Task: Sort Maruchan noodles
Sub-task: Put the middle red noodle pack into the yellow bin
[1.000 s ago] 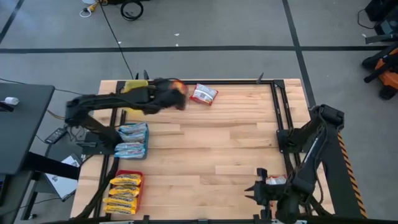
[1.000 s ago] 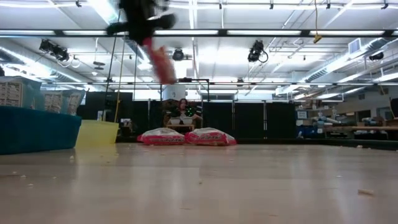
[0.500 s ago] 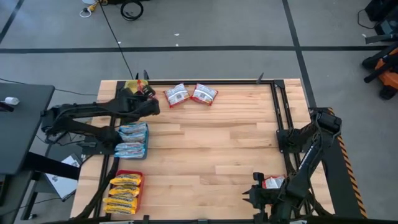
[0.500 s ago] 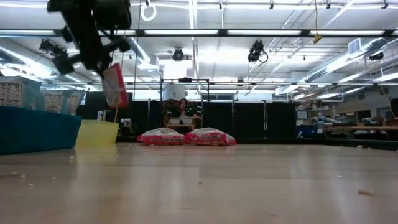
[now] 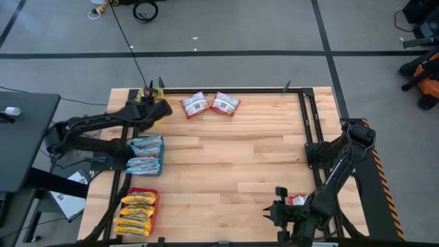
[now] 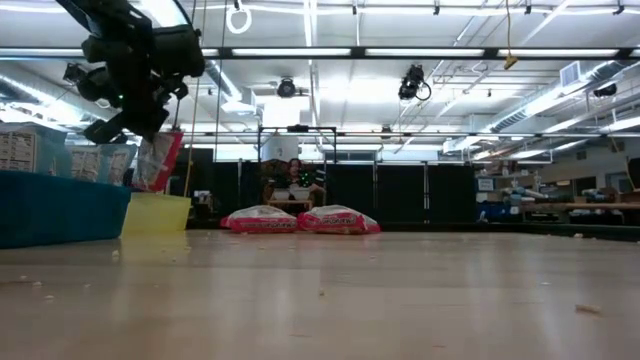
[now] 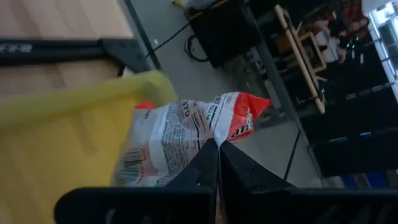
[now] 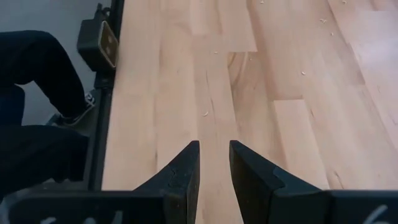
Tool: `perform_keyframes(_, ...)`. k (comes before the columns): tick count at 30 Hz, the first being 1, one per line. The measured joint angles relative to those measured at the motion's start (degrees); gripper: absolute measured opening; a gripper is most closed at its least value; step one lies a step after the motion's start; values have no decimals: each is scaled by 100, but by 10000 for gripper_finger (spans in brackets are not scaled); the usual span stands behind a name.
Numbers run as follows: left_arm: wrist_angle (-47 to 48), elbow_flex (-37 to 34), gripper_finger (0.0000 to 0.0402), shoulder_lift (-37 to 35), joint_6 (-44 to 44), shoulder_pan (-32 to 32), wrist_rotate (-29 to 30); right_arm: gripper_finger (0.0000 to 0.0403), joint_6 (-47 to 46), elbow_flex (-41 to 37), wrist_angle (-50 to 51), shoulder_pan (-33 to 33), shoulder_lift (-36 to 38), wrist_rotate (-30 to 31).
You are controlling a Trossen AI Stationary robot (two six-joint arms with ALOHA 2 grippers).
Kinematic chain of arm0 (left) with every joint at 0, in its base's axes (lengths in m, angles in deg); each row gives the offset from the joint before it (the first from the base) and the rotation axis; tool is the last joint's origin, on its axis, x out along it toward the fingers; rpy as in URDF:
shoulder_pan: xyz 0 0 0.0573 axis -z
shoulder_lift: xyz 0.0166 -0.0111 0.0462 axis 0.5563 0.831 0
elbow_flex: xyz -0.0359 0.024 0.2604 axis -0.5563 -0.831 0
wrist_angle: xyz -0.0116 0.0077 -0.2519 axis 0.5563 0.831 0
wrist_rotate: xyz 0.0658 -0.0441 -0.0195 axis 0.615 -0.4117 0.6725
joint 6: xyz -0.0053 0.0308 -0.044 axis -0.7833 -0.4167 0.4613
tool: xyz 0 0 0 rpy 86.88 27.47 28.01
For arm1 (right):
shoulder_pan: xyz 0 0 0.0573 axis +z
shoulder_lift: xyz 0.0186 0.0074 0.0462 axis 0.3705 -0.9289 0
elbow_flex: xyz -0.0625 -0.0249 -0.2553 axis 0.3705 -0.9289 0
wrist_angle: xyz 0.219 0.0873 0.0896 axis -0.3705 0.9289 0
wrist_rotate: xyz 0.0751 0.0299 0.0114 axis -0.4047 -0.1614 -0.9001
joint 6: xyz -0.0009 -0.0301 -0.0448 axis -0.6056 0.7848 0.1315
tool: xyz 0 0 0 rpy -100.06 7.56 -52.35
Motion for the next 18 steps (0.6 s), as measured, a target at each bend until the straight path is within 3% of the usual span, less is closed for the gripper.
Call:
perform_keyframes(9,-313,6,11,-176,-420,-1174,-893,93,76,0,-3,-274,0,-13)
perform_keyframes(18,-1746,-12,11,-149,-1587,-2107,-1787,93,104,0,-3,-622,0,-98)
